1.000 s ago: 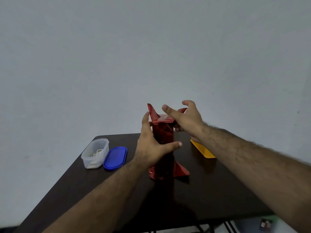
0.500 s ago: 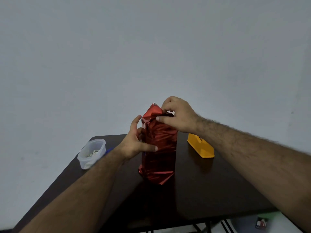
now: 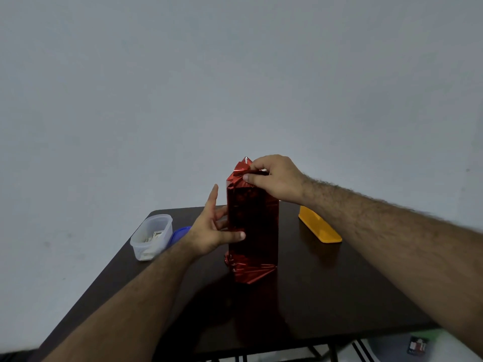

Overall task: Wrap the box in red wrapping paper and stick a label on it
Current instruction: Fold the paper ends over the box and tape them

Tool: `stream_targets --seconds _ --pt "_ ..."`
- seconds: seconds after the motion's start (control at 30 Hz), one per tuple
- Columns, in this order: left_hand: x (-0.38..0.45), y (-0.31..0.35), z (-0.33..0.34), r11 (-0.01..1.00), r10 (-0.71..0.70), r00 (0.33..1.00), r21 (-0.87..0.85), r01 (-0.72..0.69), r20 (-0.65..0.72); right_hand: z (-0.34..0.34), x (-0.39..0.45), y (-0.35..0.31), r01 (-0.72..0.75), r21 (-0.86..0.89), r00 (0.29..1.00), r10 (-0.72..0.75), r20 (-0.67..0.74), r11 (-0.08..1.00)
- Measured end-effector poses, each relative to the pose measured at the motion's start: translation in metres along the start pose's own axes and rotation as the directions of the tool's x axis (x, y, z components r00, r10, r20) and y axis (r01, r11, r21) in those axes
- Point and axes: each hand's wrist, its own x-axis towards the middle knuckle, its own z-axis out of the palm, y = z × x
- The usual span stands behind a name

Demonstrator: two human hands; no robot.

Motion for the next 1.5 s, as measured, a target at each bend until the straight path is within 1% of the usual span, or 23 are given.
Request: stream_targets --seconds 0.1,0.2,0.3,0.37,0.47,0.53,0.63,0.73,0.8,0.83,0.87,0.9,0.93,0.97,1.0,1.07,1.1,1.17,1.27,1.4,1.5 --pt "-0.002 -0.001 0.000 1.000 -0.001 1.000 -0.001 0.001 0.019 -0.001 0.000 -0.006 -0.091 0.080 0.996 0.092 -0.001 0.993" --pt "-0.003 -0.002 -0.001 1.000 -0.011 0.999 0.009 0.011 0.046 -0.003 0.002 -0.013 -0.217 0.197 0.976 0.211 0.053 0.956" --pt "-0.003 0.001 -0.005 1.000 -0.014 0.995 0.026 0.012 0.102 -0.005 0.002 -0.021 -0.277 0.341 0.961 0.258 0.100 0.898" --pt "-0.004 0.007 -0.005 0.999 -0.004 0.990 0.033 0.000 0.138 -0.007 0.001 -0.025 -0.291 0.391 0.957 0.270 0.110 0.873" --pt "-0.004 0.013 -0.003 1.000 0.014 0.987 0.024 -0.018 0.158 -0.006 -0.001 -0.027 -0.308 0.427 0.951 0.290 0.109 0.850" --pt "-0.005 0.013 -0.003 1.000 -0.005 0.989 0.019 0.002 0.150 -0.006 -0.001 -0.026 -0.317 0.434 0.948 0.294 0.121 0.844" --pt "-0.002 0.008 -0.004 0.999 -0.032 0.991 0.017 0.030 0.129 -0.006 -0.002 -0.024 -0.318 0.427 0.947 0.299 0.113 0.846" --pt "0.000 0.013 -0.007 0.999 -0.021 0.992 0.035 0.017 0.126 -0.006 -0.003 -0.022 -0.313 0.413 0.949 0.301 0.097 0.855" --pt "0.000 0.025 -0.002 0.999 0.019 0.997 0.047 -0.023 0.081 -0.006 -0.004 -0.022 -0.313 0.412 0.949 0.302 0.094 0.856" --pt "0.000 0.036 0.004 0.997 0.057 0.998 0.040 -0.058 0.022 -0.006 -0.005 -0.022 -0.317 0.415 0.947 0.309 0.088 0.853" --pt "0.002 0.046 0.010 0.992 0.119 0.991 0.045 -0.116 -0.069 -0.006 -0.005 -0.022 -0.320 0.423 0.945 0.318 0.079 0.847" --pt "0.004 0.056 0.017 0.981 0.194 0.965 0.068 -0.184 -0.174 -0.005 -0.006 -0.022 -0.321 0.437 0.943 0.326 0.068 0.840" --pt "0.006 0.064 0.023 0.964 0.265 0.924 0.082 -0.252 -0.277 -0.004 -0.006 -0.022 -0.326 0.460 0.939 0.339 0.058 0.826" --pt "0.010 0.072 0.029 0.955 0.296 0.881 0.079 -0.287 -0.368 -0.003 -0.008 -0.023 -0.333 0.486 0.934 0.353 0.055 0.808" --pt "0.014 0.080 0.034 0.946 0.311 0.844 0.058 -0.318 -0.437 -0.001 -0.009 -0.023 -0.340 0.511 0.929 0.367 0.052 0.789" --pt "0.019 0.092 0.045 0.944 0.294 0.810 0.019 -0.330 -0.507 0.004 -0.010 -0.023 -0.344 0.549 0.920 0.389 0.036 0.762" --pt "0.022 0.096 0.049 0.946 0.292 0.800 0.032 -0.324 -0.524 0.006 -0.010 -0.022 -0.342 0.560 0.916 0.401 0.019 0.755" --pt "0.026 0.103 0.054 0.952 0.273 0.806 0.025 -0.306 -0.526 0.007 -0.009 -0.022 -0.325 0.582 0.911 0.413 -0.020 0.745" --pt "0.026 0.105 0.055 0.961 0.205 0.825 -0.050 -0.271 -0.526 0.004 -0.009 -0.022 -0.320 0.621 0.908 0.418 -0.014 0.716" --pt "0.027 0.107 0.043 0.972 0.150 0.879 -0.093 -0.214 -0.453 -0.005 -0.008 -0.023 -0.345 0.632 0.903 0.429 0.021 0.694" --pt "0.025 0.109 0.034 0.980 0.138 0.907 -0.080 -0.184 -0.398 -0.008 -0.006 -0.024 -0.368 0.648 0.892 0.449 0.045 0.667"
